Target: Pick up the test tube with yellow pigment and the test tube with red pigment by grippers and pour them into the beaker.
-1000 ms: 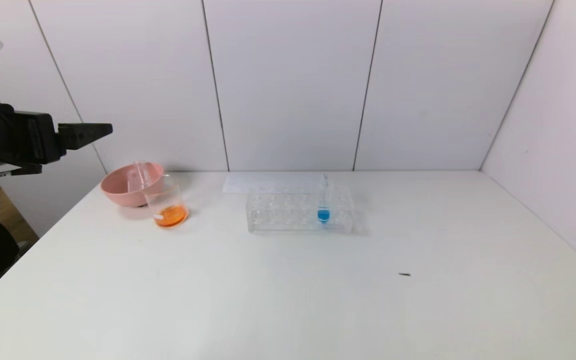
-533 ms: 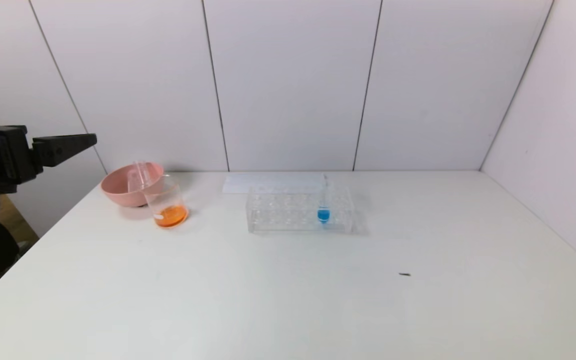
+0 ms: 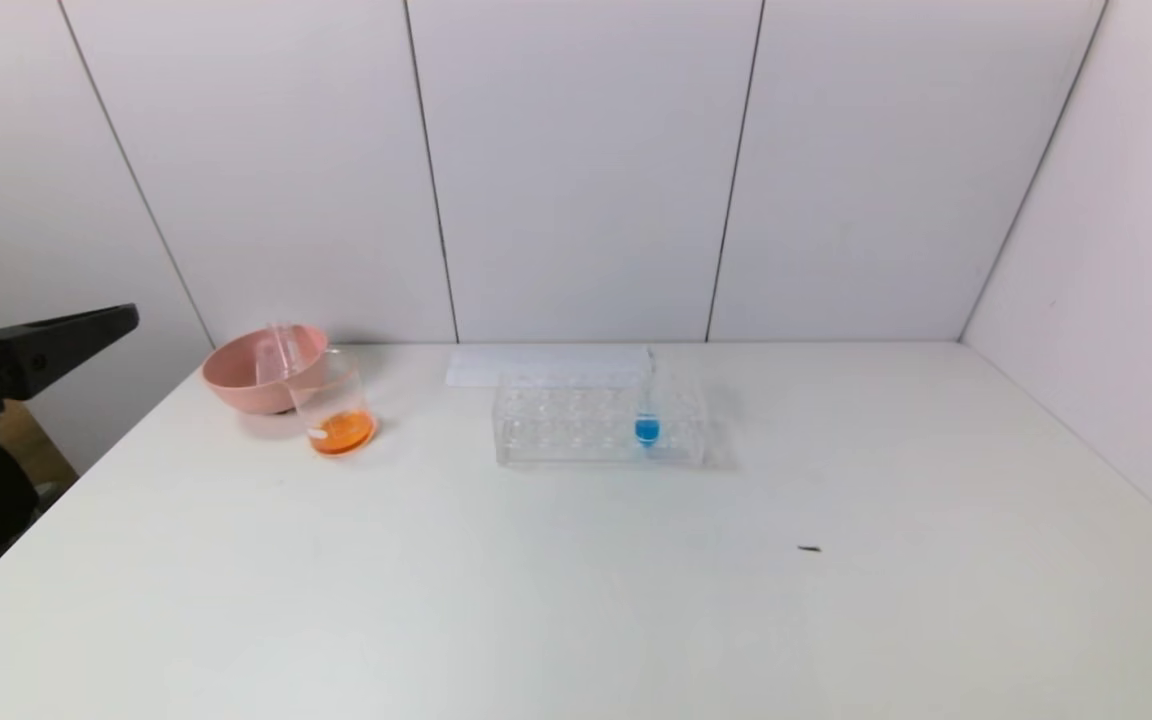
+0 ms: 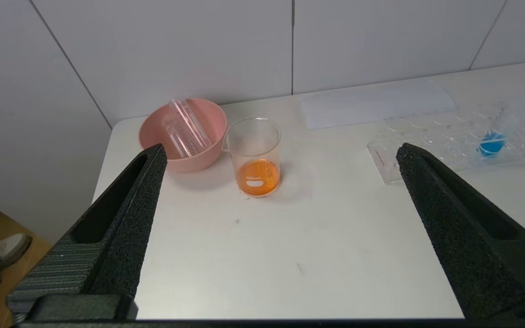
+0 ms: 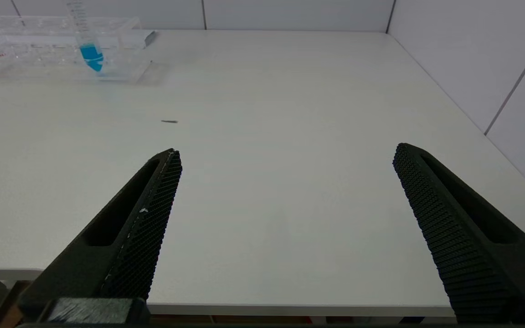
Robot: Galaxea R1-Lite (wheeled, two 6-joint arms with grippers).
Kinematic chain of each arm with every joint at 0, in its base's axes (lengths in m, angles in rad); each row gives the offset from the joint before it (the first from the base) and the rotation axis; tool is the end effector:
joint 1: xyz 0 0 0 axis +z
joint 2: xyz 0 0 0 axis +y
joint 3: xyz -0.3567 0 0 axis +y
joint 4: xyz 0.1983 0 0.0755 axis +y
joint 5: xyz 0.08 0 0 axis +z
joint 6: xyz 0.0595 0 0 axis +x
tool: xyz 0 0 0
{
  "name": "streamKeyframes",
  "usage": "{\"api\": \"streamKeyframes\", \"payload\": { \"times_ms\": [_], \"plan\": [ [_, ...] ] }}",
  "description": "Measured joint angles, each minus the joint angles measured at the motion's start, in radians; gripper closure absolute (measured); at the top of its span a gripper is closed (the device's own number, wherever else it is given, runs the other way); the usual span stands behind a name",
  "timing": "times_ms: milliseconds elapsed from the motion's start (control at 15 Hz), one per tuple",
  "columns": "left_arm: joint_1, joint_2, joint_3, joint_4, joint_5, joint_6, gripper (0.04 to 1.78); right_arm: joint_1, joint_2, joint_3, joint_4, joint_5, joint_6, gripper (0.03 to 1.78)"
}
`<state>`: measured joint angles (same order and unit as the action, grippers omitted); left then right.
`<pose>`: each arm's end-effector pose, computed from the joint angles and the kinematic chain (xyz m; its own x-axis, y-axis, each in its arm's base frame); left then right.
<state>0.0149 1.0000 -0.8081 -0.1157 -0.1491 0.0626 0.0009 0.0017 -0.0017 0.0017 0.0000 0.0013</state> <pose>0.1549 -0.0065 0.3259 0.9881 -0.1338 -0.0753 0.1379 0.9891 0.0511 -0.0189 0.0000 0.0759 1.0000 0.0009 -0.0017 -0.0009 1.0000 0.0013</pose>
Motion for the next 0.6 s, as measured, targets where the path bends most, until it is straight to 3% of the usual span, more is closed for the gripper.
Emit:
{"api": "streamKeyframes", "payload": {
  "times_ms": [600],
  "plan": [
    [0.0, -0.187, 0.087, 0.033, -0.011, 0.003, 0.06, 0.0, 0.0, 0.0, 0.0, 0.0, -0.001, 0.11]
  ]
}}
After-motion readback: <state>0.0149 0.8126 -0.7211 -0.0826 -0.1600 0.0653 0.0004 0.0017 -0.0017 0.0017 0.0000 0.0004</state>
